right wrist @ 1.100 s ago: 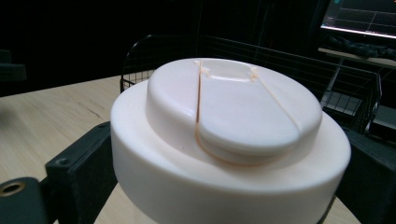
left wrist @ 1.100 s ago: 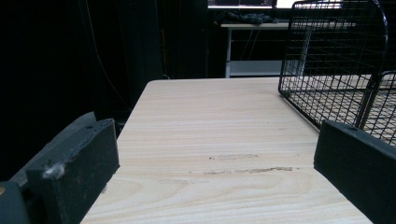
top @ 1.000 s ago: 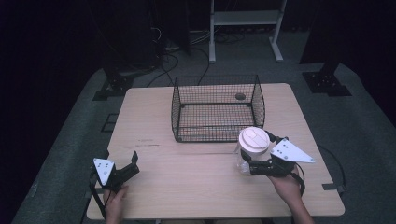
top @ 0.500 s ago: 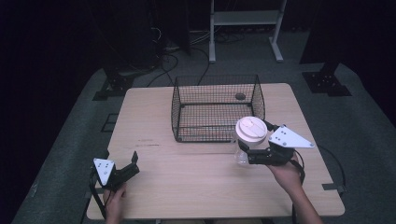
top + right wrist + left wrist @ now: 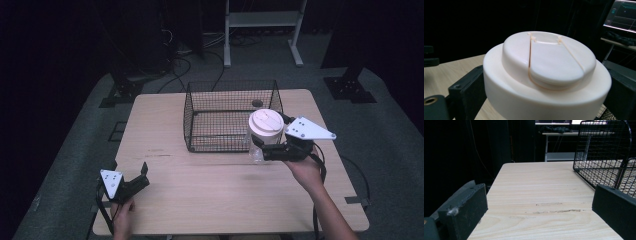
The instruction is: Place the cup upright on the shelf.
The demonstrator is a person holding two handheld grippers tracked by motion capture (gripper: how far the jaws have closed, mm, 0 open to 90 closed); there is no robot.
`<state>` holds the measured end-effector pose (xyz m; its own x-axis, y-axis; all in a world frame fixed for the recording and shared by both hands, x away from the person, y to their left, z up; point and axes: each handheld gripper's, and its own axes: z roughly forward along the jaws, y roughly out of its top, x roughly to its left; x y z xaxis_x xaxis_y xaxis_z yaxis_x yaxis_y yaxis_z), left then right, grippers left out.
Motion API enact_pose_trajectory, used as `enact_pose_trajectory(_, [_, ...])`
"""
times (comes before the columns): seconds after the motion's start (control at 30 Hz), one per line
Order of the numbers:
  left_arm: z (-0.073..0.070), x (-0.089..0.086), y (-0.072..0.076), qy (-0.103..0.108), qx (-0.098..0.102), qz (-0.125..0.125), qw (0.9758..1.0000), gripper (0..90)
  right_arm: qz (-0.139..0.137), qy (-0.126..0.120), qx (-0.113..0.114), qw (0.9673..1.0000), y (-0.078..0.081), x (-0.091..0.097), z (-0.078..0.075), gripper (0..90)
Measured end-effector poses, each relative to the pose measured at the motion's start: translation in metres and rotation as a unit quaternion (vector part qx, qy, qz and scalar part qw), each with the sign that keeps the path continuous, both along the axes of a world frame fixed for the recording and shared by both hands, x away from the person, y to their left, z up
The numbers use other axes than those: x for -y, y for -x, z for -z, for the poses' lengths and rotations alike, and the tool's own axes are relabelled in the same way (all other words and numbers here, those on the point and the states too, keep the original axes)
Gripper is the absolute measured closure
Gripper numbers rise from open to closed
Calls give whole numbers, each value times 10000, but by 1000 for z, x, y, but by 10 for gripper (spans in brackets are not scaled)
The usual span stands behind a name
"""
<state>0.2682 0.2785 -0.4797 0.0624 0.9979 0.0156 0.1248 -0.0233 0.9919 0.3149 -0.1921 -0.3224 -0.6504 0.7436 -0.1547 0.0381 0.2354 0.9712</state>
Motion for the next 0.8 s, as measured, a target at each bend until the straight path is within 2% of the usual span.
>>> enact_pose_trajectory(0.37, [0, 0, 0, 33, 22, -5, 10000, 0, 49, 47, 99, 9999, -20, -12, -17, 42])
enact_pose_trajectory(0.63, [0, 0, 0, 16, 18, -5, 10000, 0, 27, 25, 200, 9998, -38, -27, -38, 42])
enact_pose_trajectory(0.8, [0, 0, 0, 31, 21, 2, 10000, 0, 30, 61, 269, 9996, -45, -33, -45, 42])
